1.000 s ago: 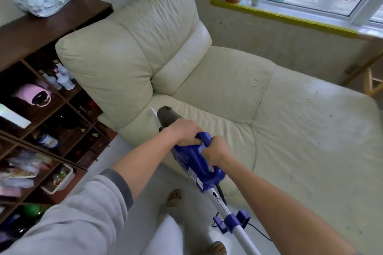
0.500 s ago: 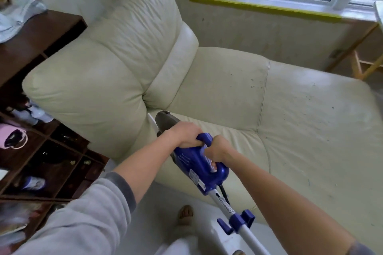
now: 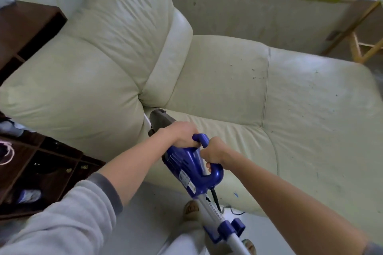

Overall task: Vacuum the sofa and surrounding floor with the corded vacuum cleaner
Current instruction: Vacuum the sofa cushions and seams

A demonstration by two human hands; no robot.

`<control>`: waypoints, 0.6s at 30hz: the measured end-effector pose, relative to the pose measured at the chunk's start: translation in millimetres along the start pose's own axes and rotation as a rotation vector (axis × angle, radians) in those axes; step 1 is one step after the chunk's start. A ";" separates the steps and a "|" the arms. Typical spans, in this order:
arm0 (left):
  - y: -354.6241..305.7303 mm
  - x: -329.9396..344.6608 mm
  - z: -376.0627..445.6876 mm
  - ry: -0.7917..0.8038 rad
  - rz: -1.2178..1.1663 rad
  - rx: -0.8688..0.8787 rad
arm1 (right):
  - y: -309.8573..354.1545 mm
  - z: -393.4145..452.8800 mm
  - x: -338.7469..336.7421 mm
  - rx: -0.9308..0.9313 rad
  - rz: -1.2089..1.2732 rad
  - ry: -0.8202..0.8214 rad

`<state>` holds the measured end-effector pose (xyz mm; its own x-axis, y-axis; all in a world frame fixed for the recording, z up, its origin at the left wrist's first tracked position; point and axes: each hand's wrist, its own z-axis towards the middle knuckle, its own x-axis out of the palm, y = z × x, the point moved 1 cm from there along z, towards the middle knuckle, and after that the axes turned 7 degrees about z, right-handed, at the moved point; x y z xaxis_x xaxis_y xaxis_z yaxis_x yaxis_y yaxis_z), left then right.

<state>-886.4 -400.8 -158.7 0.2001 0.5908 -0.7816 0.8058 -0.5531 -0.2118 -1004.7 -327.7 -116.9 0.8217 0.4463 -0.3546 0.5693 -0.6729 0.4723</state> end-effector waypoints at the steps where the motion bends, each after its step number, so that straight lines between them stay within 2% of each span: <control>1: 3.1 2.0 -2.4 0.011 0.026 0.008 | -0.5 -1.7 5.2 0.003 0.030 0.014; 4: 17.1 2.8 -6.0 0.018 0.045 0.019 | 8.0 -0.4 12.3 0.010 0.065 0.021; 9: 34.9 4.7 3.1 -0.019 0.006 -0.047 | 28.0 26.1 21.5 -0.005 -0.031 -0.034; 13: 56.2 25.7 6.6 -0.046 0.044 -0.054 | 28.9 34.7 45.5 -0.039 -0.058 0.006; 18: 42.3 22.9 -0.8 -0.047 0.058 -0.056 | 23.9 23.9 36.8 -0.039 -0.085 0.010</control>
<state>-847.4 -410.2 -185.1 0.2218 0.5299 -0.8185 0.8238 -0.5510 -0.1335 -961.5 -341.4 -137.9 0.7702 0.5073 -0.3865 0.6378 -0.6087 0.4719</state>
